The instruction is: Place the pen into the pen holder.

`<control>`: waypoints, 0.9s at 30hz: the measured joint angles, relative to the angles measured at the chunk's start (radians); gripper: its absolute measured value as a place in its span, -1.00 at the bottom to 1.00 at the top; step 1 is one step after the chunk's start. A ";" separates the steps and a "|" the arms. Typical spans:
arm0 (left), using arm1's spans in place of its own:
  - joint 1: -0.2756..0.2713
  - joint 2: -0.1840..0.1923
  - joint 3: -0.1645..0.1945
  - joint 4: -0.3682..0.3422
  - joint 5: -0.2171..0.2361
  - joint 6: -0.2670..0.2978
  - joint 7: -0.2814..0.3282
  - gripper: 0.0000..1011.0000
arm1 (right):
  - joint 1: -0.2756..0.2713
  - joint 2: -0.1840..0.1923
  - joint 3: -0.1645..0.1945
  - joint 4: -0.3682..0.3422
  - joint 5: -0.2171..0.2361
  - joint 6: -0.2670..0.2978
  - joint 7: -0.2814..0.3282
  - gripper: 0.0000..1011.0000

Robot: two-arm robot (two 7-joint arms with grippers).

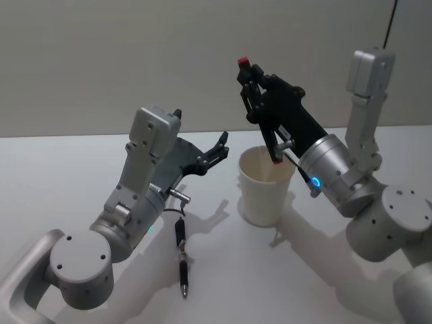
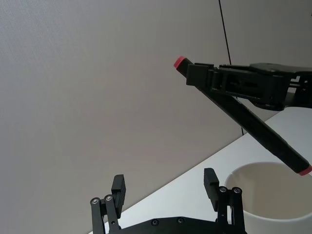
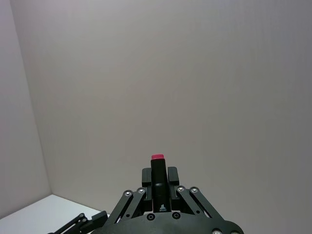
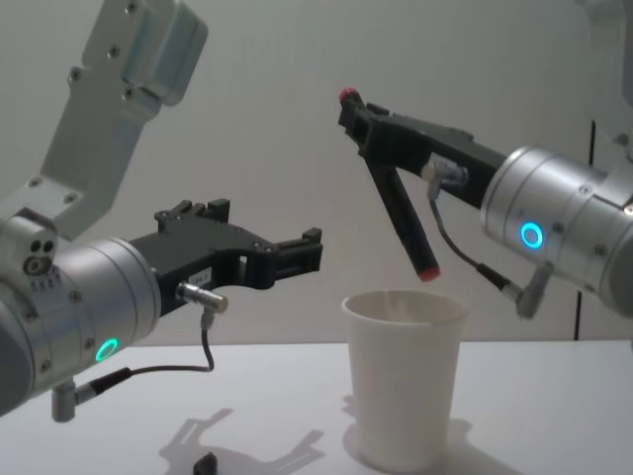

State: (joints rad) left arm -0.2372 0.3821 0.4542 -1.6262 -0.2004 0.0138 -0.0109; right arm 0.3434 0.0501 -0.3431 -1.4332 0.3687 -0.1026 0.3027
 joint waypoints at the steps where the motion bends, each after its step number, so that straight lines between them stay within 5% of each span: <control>1: 0.000 0.000 0.000 0.000 0.000 0.000 0.000 0.98 | 0.000 0.000 0.000 0.003 0.001 -0.001 -0.001 -0.64; 27: 0.000 0.000 0.000 0.000 0.000 0.000 0.000 0.98 | 0.008 -0.012 0.002 0.090 0.030 -0.029 -0.019 -0.64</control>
State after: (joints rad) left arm -0.2372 0.3821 0.4542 -1.6262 -0.2004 0.0139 -0.0109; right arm 0.3514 0.0383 -0.3412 -1.3434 0.3990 -0.1315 0.2841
